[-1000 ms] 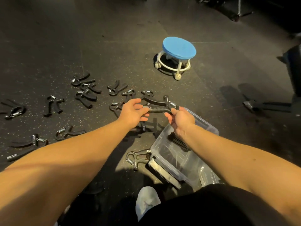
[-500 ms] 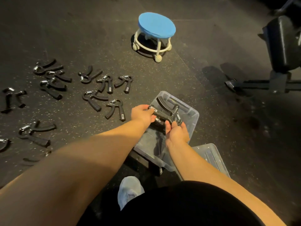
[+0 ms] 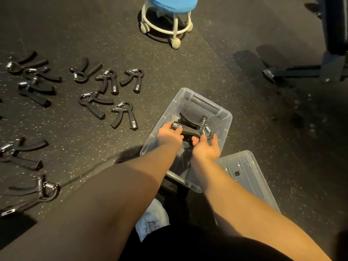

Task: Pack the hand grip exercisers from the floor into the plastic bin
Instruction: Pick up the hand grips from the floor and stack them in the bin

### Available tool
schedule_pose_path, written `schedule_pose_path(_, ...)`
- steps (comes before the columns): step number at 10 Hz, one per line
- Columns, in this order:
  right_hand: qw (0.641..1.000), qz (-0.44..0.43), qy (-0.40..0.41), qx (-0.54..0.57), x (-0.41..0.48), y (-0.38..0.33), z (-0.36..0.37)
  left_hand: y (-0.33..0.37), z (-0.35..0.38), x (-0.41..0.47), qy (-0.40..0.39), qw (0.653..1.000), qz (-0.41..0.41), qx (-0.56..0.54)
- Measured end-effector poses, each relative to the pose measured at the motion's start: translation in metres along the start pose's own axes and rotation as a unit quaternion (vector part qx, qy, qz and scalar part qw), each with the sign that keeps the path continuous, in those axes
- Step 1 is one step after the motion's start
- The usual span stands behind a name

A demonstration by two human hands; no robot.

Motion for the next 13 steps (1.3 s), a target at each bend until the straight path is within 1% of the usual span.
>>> schedule_pose_path(1, 1.0, 0.011, 0.008, -0.019, 0.01, 0.014, 0.003, -0.007, 0.001, 0.008, 0.005, 1.0, 0.001, 0.005)
schedule_pose_path(2, 0.999, 0.024, 0.032, -0.018, 0.015, 0.023, 0.007, -0.013, 0.003, 0.019, 0.005, 1.0, 0.013, 0.021)
schedule_pose_path(3, 0.998, 0.044, 0.043, -0.01, 0.018, 0.029, 0.01, -0.013, 0.003, 0.027, 0.017, 0.993, 0.061, 0.099)
schedule_pose_path(4, 0.998, 0.053, 0.042, -0.012, 0.022, 0.034, 0.011, -0.015, 0.005, 0.034, 0.035, 0.973, 0.103, 0.203)
schedule_pose_path(5, 0.997, 0.056, 0.046, -0.008, 0.029, 0.038, 0.012, -0.019, 0.01, 0.038, 0.021, 0.974, 0.109, 0.199)
schedule_pose_path(6, 0.997, 0.063, 0.05, -0.012, 0.034, 0.038, 0.013, -0.022, 0.014, 0.043, 0.012, 0.981, 0.086, 0.174)
schedule_pose_path(7, 0.997, 0.065, 0.043, -0.007, 0.043, 0.042, 0.015, -0.023, 0.02, 0.05, -0.003, 0.984, 0.09, 0.156)
schedule_pose_path(8, 0.998, 0.045, 0.034, -0.028, 0.049, 0.047, 0.014, -0.025, 0.025, 0.053, -0.018, 0.984, 0.09, 0.15)
schedule_pose_path(9, 0.997, 0.053, 0.013, -0.06, 0.053, 0.051, 0.015, -0.026, 0.029, 0.056, -0.027, 0.984, 0.074, 0.16)
schedule_pose_path(10, 0.994, 0.015, -0.045, -0.096, 0.057, 0.048, 0.014, -0.02, 0.033, 0.049, -0.055, 0.98, 0.066, 0.182)
schedule_pose_path(11, 0.987, -0.013, -0.055, -0.149, 0.059, 0.052, 0.012, -0.017, 0.032, 0.05, -0.064, 0.974, 0.071, 0.205)
schedule_pose_path(12, 0.993, 0.072, -0.034, -0.082, 0.067, 0.067, 0.019, -0.014, 0.03, 0.049, -0.069, 0.97, 0.067, 0.225)
schedule_pose_path(13, 0.991, 0.101, -0.023, -0.081, 0.064, 0.063, 0.022, -0.012, 0.031, 0.05, -0.079, 0.967, 0.08, 0.231)
Point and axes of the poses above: each hand's wrist, its own x-axis towards the middle knuckle, its own z-axis out of the palm, y = z × x, the point moved 5 cm from there along x, towards the middle knuckle, and after that the axes turned 1 degree about -y, right-handed, at the moved point
